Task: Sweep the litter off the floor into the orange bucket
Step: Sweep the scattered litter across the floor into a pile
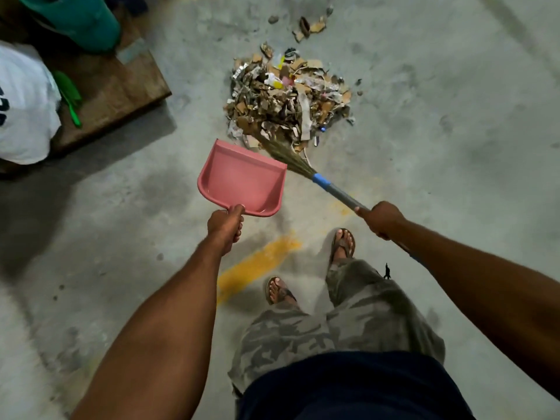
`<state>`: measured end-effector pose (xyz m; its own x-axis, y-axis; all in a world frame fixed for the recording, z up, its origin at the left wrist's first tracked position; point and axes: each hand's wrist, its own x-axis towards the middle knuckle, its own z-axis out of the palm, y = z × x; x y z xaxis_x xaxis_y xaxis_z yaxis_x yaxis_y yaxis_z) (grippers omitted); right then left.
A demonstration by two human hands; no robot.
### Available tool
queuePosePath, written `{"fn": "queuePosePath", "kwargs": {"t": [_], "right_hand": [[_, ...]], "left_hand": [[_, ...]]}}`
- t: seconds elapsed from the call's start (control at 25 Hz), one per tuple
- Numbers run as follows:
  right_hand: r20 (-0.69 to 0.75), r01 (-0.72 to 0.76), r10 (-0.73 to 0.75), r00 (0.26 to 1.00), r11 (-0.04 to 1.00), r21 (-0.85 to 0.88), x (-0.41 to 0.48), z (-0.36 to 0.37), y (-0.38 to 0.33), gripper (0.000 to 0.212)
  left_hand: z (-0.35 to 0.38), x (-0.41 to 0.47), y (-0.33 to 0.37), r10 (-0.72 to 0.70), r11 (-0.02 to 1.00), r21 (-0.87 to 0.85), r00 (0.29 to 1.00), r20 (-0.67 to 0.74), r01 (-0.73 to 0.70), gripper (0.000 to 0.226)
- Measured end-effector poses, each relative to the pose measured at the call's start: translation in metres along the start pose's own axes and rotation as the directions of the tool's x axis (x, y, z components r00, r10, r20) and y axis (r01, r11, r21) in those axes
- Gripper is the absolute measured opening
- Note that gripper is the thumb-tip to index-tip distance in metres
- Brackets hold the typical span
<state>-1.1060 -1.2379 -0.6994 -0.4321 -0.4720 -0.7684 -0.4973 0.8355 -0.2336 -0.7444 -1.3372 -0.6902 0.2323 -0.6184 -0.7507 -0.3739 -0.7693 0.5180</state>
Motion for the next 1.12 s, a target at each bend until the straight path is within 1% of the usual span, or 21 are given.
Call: {"fn": "queuePosePath", "kwargs": {"t": [0.08, 0.16, 0.24, 0.36, 0.48, 0.64, 0.72, 0.8, 0.92, 1.04, 1.12], "right_hand": [[0.055, -0.023, 0.028, 0.998, 0.996, -0.081, 0.023, 0.005, 0.02, 0.059], [0.067, -0.062, 0.075, 0.995, 0.982, -0.176, 0.06, 0.002, 0.038, 0.057], [0.031, -0.099, 0.109, 0.994, 0.966, -0.241, 0.102, -0.009, 0.054, 0.06], [-0.076, -0.085, 0.065, 0.995, 0.95, -0.301, 0.171, -0.044, 0.058, 0.067], [-0.135, -0.036, -0.006, 0.991, 0.952, -0.303, 0.24, -0.092, 0.025, 0.065], [-0.191, 0.022, -0.084, 0.978, 0.952, -0.306, 0.307, -0.167, -0.047, 0.057], [-0.211, 0.042, -0.103, 0.972, 0.96, -0.277, 0.321, -0.194, -0.073, 0.056], [-0.235, 0.049, -0.099, 0.967, 0.976, -0.211, 0.327, -0.212, -0.091, 0.057], [-0.228, 0.061, -0.085, 0.97, 0.992, -0.112, 0.317, -0.233, -0.109, 0.056], [-0.252, 0.046, -0.049, 0.966, 0.999, -0.017, 0.295, -0.245, -0.105, 0.056], [-0.273, 0.03, -0.027, 0.962, 1.0, 0.007, 0.276, -0.241, -0.093, 0.062]], "left_hand": [[0.023, 0.009, -0.01, -0.043, 0.999, 0.001, 0.999, 0.011, 0.043, 0.031], [0.052, 0.026, -0.021, -0.061, 0.998, 0.005, 0.998, 0.009, 0.061, 0.032], [0.085, 0.042, -0.029, -0.063, 0.998, 0.027, 0.998, 0.016, 0.062, 0.034], [0.134, 0.067, -0.022, -0.089, 0.996, 0.016, 0.996, 0.002, 0.089, 0.036], [0.172, 0.09, 0.01, -0.125, 0.992, -0.02, 0.992, -0.021, 0.125, 0.036], [0.203, 0.109, 0.077, -0.095, 0.994, -0.053, 0.995, -0.039, 0.093, 0.035], [0.21, 0.109, 0.114, -0.067, 0.996, -0.064, 0.997, -0.049, 0.064, 0.035], [0.213, 0.107, 0.145, -0.038, 0.997, -0.074, 0.997, -0.063, 0.033, 0.034], [0.211, 0.101, 0.178, 0.005, 0.996, -0.093, 0.996, -0.085, -0.013, 0.033], [0.208, 0.089, 0.195, 0.007, 0.996, -0.089, 0.996, -0.085, -0.015, 0.033], [0.204, 0.082, 0.2, 0.001, 0.994, -0.109, 0.995, -0.098, -0.011, 0.034]]}}
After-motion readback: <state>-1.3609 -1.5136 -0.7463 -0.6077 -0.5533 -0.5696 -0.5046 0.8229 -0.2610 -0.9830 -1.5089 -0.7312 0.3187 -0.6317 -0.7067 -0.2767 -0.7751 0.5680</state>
